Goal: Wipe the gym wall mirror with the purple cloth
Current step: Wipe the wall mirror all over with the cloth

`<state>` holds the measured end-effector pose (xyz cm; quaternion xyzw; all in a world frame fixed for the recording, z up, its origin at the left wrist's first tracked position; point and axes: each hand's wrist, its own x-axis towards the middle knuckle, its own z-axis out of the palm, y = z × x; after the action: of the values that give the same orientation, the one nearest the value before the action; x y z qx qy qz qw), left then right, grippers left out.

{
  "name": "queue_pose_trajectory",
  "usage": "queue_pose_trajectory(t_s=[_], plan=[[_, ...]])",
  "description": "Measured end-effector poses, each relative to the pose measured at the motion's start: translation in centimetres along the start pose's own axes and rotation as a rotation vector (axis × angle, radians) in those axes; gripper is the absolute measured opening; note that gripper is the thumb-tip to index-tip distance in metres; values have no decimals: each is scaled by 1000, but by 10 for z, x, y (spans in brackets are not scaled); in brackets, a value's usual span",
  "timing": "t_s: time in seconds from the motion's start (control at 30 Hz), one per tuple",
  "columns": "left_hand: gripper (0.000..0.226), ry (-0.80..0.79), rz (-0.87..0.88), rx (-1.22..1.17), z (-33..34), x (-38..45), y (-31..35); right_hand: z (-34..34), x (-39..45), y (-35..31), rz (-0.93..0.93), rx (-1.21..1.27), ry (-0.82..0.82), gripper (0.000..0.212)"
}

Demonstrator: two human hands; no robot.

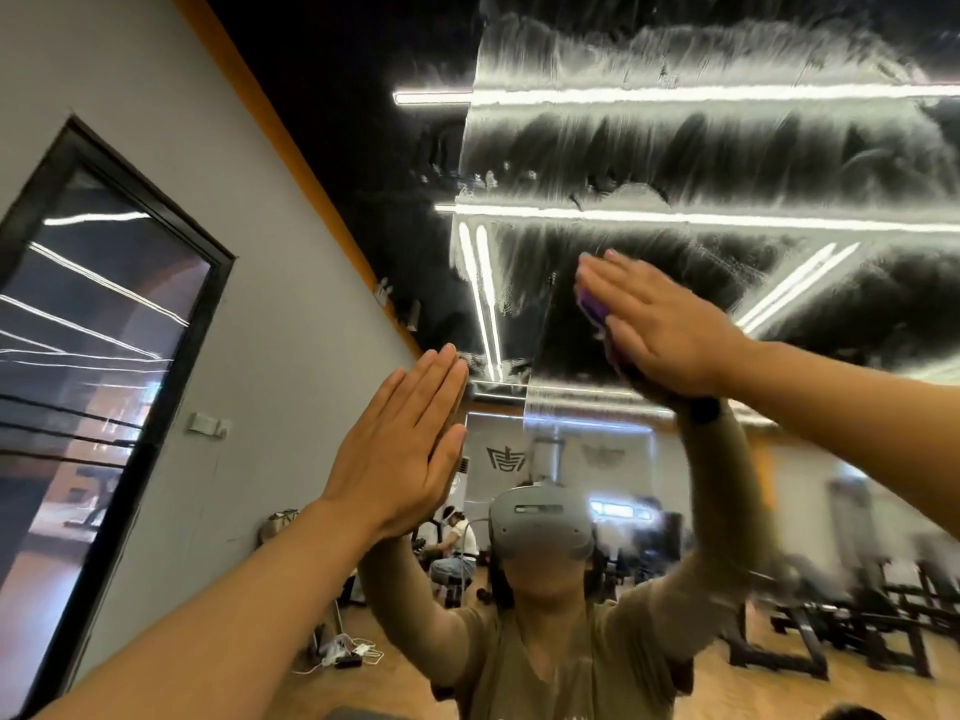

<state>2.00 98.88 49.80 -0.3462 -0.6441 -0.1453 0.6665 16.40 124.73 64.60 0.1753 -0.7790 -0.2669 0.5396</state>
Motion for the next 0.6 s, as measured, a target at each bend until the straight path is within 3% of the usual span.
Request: queue_pose_trajectory(t_s=[0.1,0.2,0.27,0.43,0.6], plan=[[60,10,9,-1,1,0,-2,-12,22,29,292,-17,56,78],[61,13,15,6,1,1,-4,-2,21,13,404,-14,89,74],[60,15,17,5,1,0,-3,6,4,-10,341,-4,89,73],[60,11,6,-3,1,0,-2,34,-67,-79,-52,5,-31,64],[61,-16,-6,8,0,-1,-1,39,-86,-79,-246,-8,-102,59]])
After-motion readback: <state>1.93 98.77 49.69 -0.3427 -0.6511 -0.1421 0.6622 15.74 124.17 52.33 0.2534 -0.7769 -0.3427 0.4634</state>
